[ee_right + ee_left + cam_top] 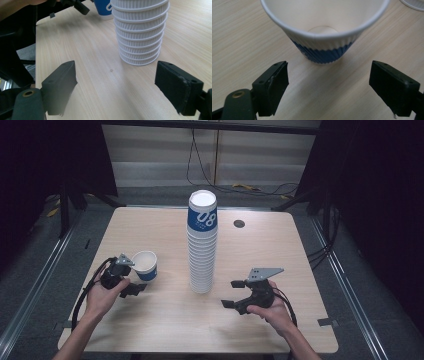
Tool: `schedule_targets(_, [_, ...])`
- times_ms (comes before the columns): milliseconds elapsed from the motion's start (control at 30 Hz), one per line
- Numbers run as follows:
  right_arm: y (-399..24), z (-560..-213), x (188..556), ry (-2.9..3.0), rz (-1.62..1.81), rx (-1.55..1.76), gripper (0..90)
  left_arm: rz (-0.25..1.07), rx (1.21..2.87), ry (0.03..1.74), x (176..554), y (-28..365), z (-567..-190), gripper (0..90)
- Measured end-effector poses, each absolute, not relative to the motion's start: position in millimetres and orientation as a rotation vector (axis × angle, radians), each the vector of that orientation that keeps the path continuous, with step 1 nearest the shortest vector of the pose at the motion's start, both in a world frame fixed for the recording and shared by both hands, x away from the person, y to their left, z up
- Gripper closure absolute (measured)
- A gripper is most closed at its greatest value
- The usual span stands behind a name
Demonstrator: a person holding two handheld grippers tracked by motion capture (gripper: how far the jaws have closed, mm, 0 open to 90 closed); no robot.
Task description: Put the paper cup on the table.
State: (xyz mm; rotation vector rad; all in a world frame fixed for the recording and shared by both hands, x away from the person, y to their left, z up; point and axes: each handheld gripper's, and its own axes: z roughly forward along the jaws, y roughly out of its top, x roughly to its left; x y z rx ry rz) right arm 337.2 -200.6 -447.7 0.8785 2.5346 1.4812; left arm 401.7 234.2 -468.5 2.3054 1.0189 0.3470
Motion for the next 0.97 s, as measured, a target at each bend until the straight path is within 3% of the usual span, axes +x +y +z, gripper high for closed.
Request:
schedule_targets(167, [-206,-445,336,2.5,1.476,0.912,16.9,0.331,2.188,1.029,384,238,-474,15.7])
schedule_targets(700, [-227,-457,322,2.412,1.424,1.038,16.3,0.278,2.061,0.916,326,200,-482,15.8])
schedule_targets(967, [-228,-465,322,2.357,1.345,1.087,16.3,0.274,2.051,0.868,317,190,-490,15.8])
